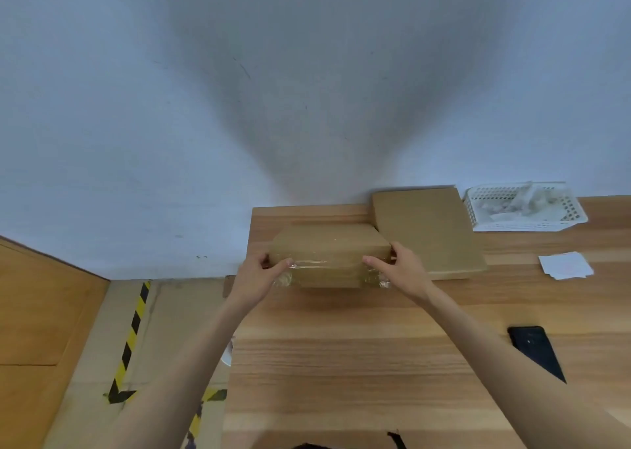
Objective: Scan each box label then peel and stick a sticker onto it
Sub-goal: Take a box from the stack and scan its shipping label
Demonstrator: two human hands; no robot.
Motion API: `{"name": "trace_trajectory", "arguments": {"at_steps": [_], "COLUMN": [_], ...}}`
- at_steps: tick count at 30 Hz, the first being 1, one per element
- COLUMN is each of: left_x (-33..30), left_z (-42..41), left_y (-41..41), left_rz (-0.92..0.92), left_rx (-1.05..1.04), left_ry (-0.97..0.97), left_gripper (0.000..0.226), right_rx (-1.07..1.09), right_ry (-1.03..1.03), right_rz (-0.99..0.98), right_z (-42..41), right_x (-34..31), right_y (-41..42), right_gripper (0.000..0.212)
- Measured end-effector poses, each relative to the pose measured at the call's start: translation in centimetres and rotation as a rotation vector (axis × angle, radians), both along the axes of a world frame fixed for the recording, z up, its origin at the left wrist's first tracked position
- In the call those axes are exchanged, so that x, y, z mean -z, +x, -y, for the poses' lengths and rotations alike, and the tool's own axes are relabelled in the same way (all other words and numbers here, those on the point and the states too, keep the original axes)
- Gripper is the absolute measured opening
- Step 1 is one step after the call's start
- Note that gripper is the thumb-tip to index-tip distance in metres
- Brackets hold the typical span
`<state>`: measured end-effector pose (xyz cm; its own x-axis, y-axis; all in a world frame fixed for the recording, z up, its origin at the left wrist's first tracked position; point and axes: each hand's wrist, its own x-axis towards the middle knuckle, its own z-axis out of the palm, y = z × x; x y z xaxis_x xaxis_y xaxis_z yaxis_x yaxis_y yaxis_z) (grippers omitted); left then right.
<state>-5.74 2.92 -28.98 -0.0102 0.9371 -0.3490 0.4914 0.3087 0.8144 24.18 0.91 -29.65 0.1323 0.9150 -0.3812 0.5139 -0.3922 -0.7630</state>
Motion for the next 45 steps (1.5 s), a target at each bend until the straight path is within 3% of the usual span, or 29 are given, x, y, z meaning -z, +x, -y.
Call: {"name": "trace_trajectory", "arguments": {"at_steps": [4, 8, 14, 17, 20, 25, 29, 33, 35, 38, 40, 43, 45], "left_x": [-0.3, -1.7, -2.0, -1.9, -1.9, -2.7, -3.0, -3.0, -2.8, -2.7, -3.5, -5.2, -5.9], "left_z": [2.1, 3.8, 4.4, 3.7, 3.1, 3.2, 3.0, 2.9, 2.7, 1.7, 0.8, -0.4, -1.0], "left_y": [-0.6, -0.6, 0.3, 0.9, 1.0, 1.6, 1.8, 1.6, 1.0, 0.3, 0.6, 1.6, 2.5], "left_rz": [0.03, 0.042, 0.033, 0.044, 0.036, 0.062, 0.08, 0.075, 0.028, -0.139, -0.183, -0.137, -0.11], "left_rx": [0.011, 0.107, 0.208, 0.157, 0.138, 0.123, 0.083, 0.079, 0.104, 0.123, 0.157, 0.312, 0.371], "left_ry": [0.001, -0.018, -0.024, 0.003, 0.026, 0.023, -0.009, -0.044, -0.084, -0.033, 0.011, 0.027, 0.018], "left_gripper": [0.042, 0.023, 0.043, 0.044, 0.044, 0.023, 0.009, 0.014, 0.025, 0.08, 0.102, 0.104, 0.105], "right_rx": [-0.063, -0.069, 0.005, -0.005, -0.057, -0.06, 0.024, 0.024, 0.014, -0.032, -0.127, -0.297, -0.368], "right_ry": [0.006, -0.032, -0.088, -0.084, -0.055, 0.038, 0.037, 0.027, 0.038, 0.068, 0.081, 0.093, 0.112], "right_rz": [0.072, 0.095, 0.121, -0.008, -0.194, -0.212, -0.423, -0.482, -0.457, -0.385, -0.294, -0.156, -0.115], "right_z": [1.5, 1.6, 1.3, 2.1, 3.0, 3.5, 3.7, 3.6, 3.3, 2.2, 1.0, -0.9, -2.0], "right_x": [-1.3, -1.9, -1.1, -0.9, -0.6, 0.4, 0.2, 0.3, -0.1, -1.4, -2.4, -4.0, -5.4], "right_y": [0.9, 1.9, 1.7, 1.5, 2.4, 3.4, 2.8, 2.8, 2.9, 2.8, 2.7, 2.4, 2.1], "right_gripper": [0.049, 0.063, 0.073, 0.083, 0.074, 0.065, 0.073, 0.078, 0.075, 0.069, 0.078, 0.09, 0.085]}}
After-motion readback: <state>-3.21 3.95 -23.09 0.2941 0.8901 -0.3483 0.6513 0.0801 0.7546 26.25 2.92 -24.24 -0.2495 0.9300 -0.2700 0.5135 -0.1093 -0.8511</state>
